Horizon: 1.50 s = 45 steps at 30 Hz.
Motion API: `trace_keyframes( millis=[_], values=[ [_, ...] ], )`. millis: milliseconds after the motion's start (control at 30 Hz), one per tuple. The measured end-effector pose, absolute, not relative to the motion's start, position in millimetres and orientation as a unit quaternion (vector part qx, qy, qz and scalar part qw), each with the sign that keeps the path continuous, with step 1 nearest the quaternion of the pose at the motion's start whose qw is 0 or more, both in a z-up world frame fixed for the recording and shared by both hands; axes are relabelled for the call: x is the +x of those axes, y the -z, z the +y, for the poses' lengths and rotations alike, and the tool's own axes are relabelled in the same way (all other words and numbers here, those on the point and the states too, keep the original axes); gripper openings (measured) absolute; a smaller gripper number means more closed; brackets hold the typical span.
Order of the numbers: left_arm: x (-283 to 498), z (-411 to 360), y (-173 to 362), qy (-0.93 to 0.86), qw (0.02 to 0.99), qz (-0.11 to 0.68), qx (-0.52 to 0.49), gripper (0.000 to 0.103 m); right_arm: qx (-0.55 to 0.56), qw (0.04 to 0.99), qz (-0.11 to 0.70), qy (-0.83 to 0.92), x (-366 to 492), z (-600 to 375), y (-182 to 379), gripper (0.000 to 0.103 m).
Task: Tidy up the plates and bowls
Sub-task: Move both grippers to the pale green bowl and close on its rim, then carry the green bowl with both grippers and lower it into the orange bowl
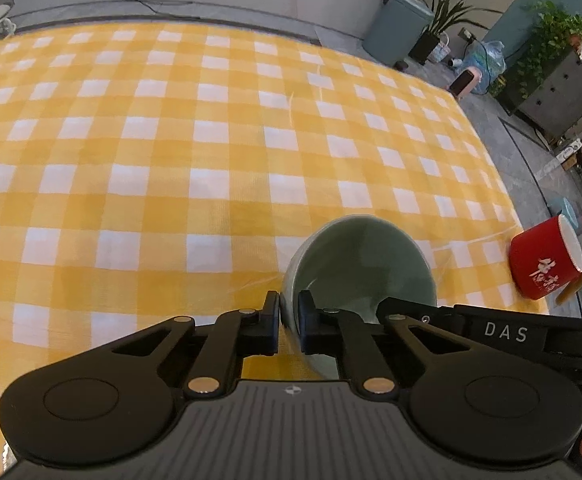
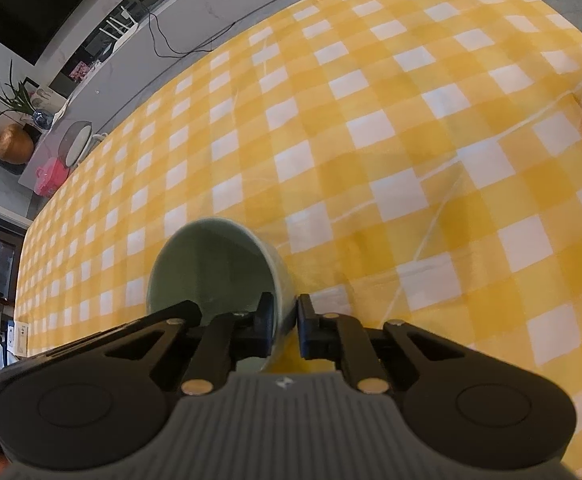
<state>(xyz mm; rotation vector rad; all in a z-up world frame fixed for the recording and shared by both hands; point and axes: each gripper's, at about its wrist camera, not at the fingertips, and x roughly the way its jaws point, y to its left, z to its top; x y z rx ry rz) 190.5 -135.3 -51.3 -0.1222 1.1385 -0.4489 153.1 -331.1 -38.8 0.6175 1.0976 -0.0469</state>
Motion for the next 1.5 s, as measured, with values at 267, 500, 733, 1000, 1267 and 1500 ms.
trace_keyframes(
  millis=[267,500,733,1000,1267,1500],
  values=[
    [165,-125,0,0.209,0.847,0.487,-0.052,0.009,0.301,0.836,0.459,0.006,129,-328,4,0.009],
    [127,-114,-44,0.217,0.865,0.45,-0.054,0.009,0.304,0.858,0.415,-0.004,89,-319,-41,0.008],
    [86,-109,-67,0.231,0.869,0.435,-0.055,0.008,0.276,0.875,0.397,-0.006,43,-306,-76,0.008],
    [68,-111,-36,0.23,0.839,0.488,-0.069,0.008,0.261,0.851,0.456,-0.001,7,-304,-63,0.008],
    [67,-121,-14,0.219,0.825,0.519,-0.039,0.008,0.211,0.84,0.5,0.01,3,-294,-40,0.008],
    [67,-123,-6,0.218,0.823,0.525,-0.006,0.008,0.157,0.843,0.515,0.012,15,-284,-32,0.007]
  ],
)
